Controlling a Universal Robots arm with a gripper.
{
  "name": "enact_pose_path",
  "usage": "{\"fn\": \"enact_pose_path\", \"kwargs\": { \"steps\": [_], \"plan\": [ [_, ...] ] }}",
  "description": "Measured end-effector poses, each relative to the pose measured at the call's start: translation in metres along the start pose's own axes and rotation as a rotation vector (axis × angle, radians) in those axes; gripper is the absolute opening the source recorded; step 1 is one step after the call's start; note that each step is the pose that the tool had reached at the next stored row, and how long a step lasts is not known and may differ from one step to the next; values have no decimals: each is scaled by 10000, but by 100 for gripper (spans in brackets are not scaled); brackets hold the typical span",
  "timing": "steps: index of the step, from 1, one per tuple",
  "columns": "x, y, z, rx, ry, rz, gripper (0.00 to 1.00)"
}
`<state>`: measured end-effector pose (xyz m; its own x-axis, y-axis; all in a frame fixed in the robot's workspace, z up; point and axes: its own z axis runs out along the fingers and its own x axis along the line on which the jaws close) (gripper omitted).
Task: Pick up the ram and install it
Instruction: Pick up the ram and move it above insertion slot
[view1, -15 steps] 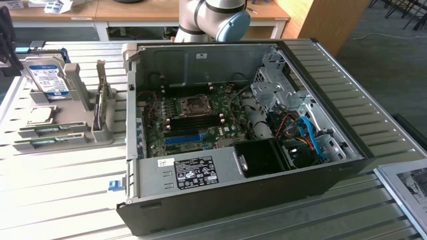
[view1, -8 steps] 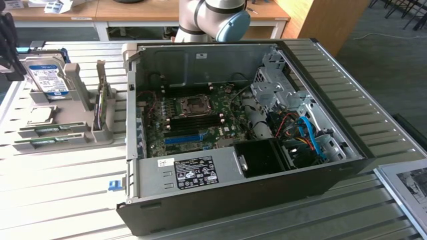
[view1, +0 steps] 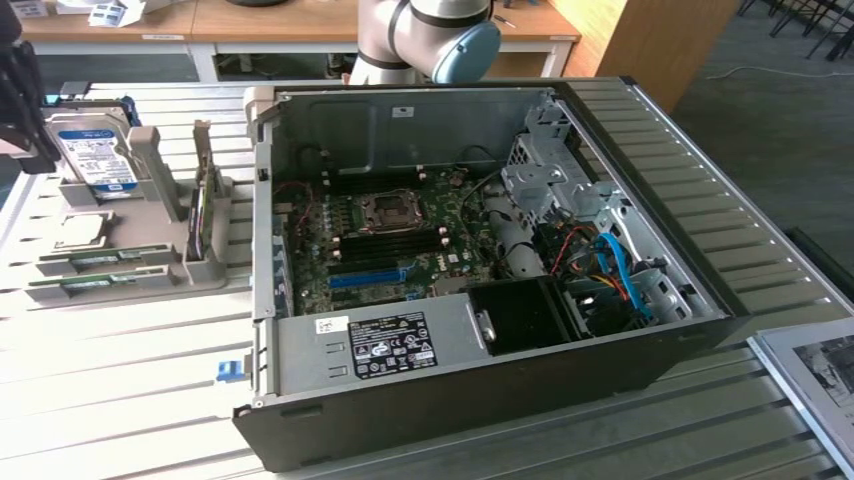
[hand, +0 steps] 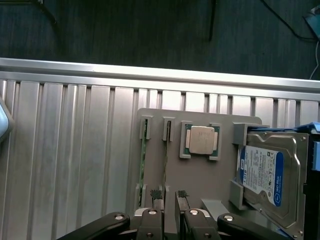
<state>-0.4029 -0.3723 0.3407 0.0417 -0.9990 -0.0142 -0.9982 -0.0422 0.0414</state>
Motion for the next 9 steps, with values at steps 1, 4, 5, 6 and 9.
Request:
{"fn": "enact_pose_path", "kwargs": {
  "steps": [1,4,5,6,9],
  "plan": [
    [0,0,17,0,1,1,24],
    [1,-3,71,0,0,0,24],
    [1,-4,90,1,0,0,24],
    [2,-4,108,0,0,0,24],
    [3,-7,160,1,0,0,24]
  ]
}}
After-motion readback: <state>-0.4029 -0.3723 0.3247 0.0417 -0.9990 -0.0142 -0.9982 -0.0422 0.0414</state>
